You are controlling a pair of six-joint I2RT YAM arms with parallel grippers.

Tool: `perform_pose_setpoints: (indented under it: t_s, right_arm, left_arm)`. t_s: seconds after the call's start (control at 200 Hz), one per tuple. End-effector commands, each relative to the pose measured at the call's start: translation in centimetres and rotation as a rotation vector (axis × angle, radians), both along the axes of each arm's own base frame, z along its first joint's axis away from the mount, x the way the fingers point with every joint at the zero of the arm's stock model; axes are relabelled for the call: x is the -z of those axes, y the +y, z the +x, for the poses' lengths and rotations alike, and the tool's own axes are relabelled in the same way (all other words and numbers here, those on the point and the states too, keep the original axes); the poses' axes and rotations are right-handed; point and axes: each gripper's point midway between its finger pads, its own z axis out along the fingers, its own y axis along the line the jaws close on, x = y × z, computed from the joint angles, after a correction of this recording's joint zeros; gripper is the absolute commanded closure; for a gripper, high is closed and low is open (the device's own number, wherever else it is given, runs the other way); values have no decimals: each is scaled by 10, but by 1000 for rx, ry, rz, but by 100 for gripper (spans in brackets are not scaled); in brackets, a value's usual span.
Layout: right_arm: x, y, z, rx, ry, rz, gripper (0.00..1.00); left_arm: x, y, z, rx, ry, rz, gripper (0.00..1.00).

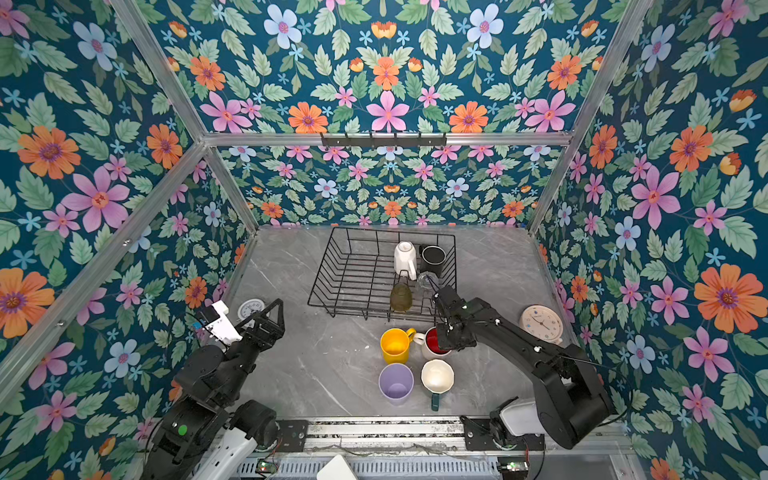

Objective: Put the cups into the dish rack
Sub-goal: 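Close the right gripper on the rim of the red-inside white mug, then lift the red-inside mug toward the left gripper while the left gripper approaches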

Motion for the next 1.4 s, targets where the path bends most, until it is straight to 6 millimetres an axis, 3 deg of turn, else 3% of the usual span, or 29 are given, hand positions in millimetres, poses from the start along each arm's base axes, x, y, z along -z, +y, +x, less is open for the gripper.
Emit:
perform_pose_setpoints:
  t_s: [0.0,0.585,0.82,1.075,1.395]
  right_arm:
    - [-6,-9,1,6,-19,-44,100]
    - [-61,-21,-12,-1,-83,-37,100]
    - [-107,-16,-7,-6,-179,29,100]
    - [-166,24,7,-38,-262,272,100]
    - [-202,93,23,-103,-236,741,100]
  left_arm:
    - [-8,0,1,1,-29,-11,0]
    - [-8,-5,5,15,-50,-22,0]
    - [-13,-14,5,63,-76,-5,0]
    - [-38,-41,-3,224,-216,13,0]
    - [-61,-88,-18,495,-372,56,1]
